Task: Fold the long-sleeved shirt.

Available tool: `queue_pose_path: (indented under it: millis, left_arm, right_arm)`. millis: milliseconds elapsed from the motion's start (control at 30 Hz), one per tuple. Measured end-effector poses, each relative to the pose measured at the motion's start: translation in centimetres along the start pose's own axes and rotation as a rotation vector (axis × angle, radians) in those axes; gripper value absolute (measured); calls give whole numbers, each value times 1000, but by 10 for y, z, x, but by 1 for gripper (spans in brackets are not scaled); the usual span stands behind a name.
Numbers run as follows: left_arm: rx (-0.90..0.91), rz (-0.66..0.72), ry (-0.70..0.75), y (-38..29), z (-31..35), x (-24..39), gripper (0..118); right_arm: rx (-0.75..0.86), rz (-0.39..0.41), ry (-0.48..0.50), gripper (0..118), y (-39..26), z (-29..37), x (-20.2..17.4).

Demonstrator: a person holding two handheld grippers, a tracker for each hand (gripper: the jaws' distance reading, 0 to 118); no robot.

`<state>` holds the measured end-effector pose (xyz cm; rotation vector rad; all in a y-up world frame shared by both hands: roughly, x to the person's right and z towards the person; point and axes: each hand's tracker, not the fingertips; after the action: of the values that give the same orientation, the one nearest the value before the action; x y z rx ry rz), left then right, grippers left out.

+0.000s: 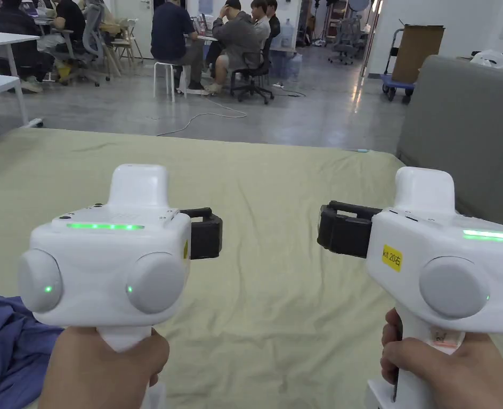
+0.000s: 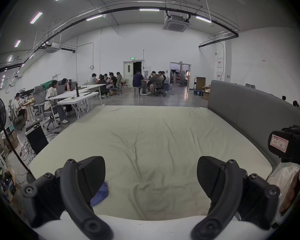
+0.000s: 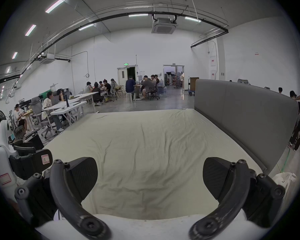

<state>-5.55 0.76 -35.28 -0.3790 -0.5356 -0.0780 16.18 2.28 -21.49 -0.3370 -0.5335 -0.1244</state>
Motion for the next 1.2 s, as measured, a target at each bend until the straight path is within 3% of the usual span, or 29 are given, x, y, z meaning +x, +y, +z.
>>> queue_pose_path:
  millis: [1200]
  left_arm:
    - [-4, 40, -57, 2, 3, -1, 106]
  right_arm:
    - [14, -13, -8, 118, 0, 3, 4]
